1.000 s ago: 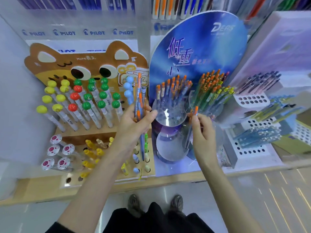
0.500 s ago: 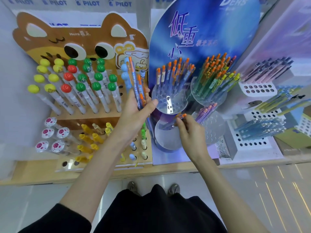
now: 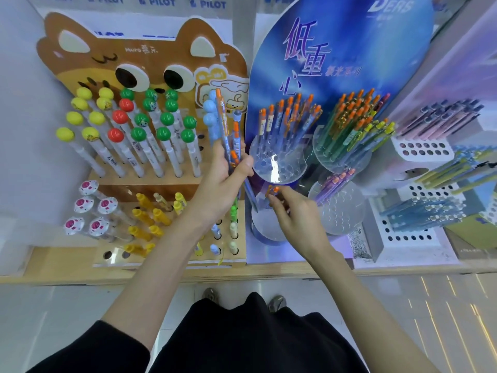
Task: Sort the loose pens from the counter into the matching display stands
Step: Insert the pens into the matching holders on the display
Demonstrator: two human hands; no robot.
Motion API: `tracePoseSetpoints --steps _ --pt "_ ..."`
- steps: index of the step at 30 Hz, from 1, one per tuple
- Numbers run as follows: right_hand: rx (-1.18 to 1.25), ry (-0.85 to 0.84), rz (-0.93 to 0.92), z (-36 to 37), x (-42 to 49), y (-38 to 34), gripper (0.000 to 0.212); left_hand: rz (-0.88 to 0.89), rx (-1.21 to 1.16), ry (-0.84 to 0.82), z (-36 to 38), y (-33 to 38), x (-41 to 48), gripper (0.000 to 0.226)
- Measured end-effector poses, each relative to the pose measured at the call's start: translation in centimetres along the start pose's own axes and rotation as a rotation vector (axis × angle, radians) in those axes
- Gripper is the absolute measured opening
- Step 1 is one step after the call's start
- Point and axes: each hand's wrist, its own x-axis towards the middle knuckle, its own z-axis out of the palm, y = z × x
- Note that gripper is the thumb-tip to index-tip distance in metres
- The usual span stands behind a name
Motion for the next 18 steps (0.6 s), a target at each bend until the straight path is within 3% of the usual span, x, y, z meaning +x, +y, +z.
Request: tracePoseSetpoints --steps 5,12,18 --pt "-0.002 -0.025 0.016 0.2 0.6 -0.3 0.016 -0.011 0.061 0.028 -0.5 -0.1 -0.4 0.011" --pt "-0.016 0.068 0.123 0.1 0.4 0.8 0.02 -0.016 0.103 0.05 -1.2 -0.3 -0.9 0.018" --pt "-0.111 -0.073 0.051 1.4 0.1 0.7 0.019 -0.019 0.083 0.067 -1.3 -0.3 -1.0 0.009"
